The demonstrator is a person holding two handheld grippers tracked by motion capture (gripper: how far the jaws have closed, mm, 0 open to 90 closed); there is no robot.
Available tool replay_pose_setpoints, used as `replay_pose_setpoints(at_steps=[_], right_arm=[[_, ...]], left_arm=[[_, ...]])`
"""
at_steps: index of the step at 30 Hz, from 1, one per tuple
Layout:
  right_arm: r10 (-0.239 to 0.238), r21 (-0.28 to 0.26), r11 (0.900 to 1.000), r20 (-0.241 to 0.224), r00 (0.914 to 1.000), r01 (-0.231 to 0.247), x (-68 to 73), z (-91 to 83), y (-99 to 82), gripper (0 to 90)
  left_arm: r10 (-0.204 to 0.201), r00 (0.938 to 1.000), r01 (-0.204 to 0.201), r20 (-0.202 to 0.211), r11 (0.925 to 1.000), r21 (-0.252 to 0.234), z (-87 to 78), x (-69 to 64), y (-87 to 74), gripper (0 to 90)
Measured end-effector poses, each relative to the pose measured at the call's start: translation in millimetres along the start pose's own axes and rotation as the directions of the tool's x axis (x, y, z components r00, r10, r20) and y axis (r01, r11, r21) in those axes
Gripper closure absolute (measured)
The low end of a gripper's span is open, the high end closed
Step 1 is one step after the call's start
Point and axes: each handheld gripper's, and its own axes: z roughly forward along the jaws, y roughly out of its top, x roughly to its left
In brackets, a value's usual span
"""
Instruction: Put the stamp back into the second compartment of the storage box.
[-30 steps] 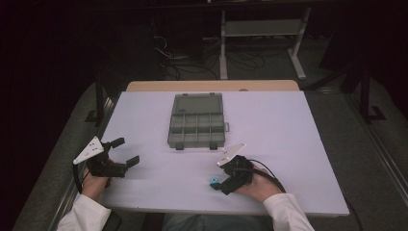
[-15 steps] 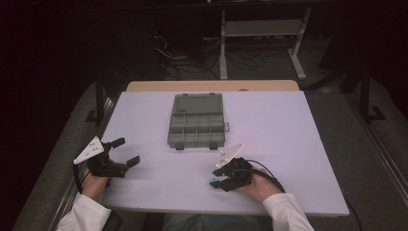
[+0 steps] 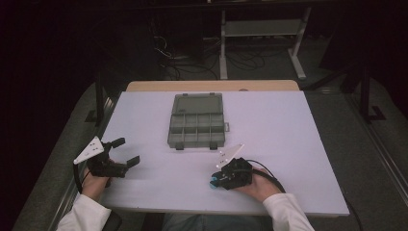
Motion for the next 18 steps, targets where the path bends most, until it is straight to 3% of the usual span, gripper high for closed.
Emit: replay_pose_setpoints(at_steps=[7,8,18], right_arm=[[0.008,-0.019,0.9998,-0.01,0.9999,-0.008,-0.8,-2.3,1.3,71.1],[0.018,-0.021,0.9996,-0.017,0.9997,-0.018,-0.5,-3.0,1.7,71.2],[0.037,-0.044,0.9983,-0.026,0.999,-0.038,-3.7,-6.5,11.9,71.3]], left_arm=[[0.004,1.0,-0.004,0.0,1.0,0.003,0.1,0.1,0.0,0.0],[0.019,0.9998,-0.019,0.0,0.9997,0.015,-0.6,1.1,0.2,0.0],[0.006,1.0,-0.006,0.0,0.9999,-0.008,0.0,0.2,0.5,0.0]])
